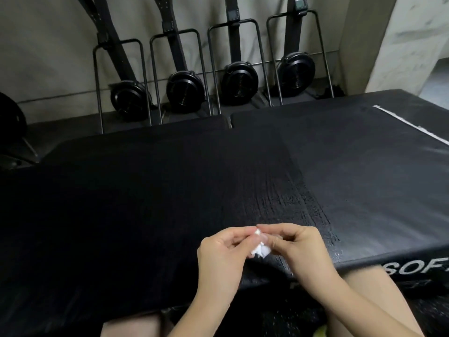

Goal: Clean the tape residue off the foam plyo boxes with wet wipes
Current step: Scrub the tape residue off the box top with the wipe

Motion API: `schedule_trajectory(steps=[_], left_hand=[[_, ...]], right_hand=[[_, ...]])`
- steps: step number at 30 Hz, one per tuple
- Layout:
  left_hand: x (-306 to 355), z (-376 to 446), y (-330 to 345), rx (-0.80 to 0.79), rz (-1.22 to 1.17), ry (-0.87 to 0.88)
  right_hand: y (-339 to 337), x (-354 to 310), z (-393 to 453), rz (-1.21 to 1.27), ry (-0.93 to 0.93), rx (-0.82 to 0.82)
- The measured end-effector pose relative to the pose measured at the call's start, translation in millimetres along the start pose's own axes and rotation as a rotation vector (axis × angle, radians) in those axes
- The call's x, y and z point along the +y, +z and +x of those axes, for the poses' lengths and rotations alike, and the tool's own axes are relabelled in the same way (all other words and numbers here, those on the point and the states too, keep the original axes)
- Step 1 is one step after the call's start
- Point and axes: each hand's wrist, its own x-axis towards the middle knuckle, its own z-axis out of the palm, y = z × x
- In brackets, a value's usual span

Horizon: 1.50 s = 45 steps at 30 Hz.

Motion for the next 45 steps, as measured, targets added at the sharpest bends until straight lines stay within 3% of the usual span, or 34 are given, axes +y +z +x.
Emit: schedule_trajectory(steps=[3,11,15,20,27,33,39,45], left_hand=[[0.3,-25.0,-10.3,-0.025,-0.114,-0.027],[-7.1,-78.6,-24.3,-0.085,-0.208,-0.021],[-17.4,-88.6,-26.3,-0.037,-0.191,-0.014],[-29.6,-86.1,-33.6,0.035,-0.21,-0.004],[-43.0,-92.4,-28.5,-0.009,-0.14,-0.032],[-41.9,-92.4,-19.4,0.03,-0.144,-0.032],[-38.2,-92.8,-8.8,0.109,-0.241,-0.018],[-32.9,-91.7,-0.5,0.037,-0.233,0.032]], right_hand=[[1.2,-15.7,-25.7,0.144,0.083,-0.057],[6.3,-25.3,-87.9,0.065,0.081,-0.09],[15.0,-15.2,-105.9,0.06,0.043,-0.094],[27.4,-0.2,-118.6,-0.067,-0.028,-0.209],[24.5,12.6,-108.6,-0.371,-0.322,-0.044],[19.0,10.7,-101.3,-0.309,-0.234,-0.037],[17.4,8.4,-101.5,-0.349,-0.304,-0.002],[6.2,4.4,-90.8,-0.389,-0.308,0.036]])
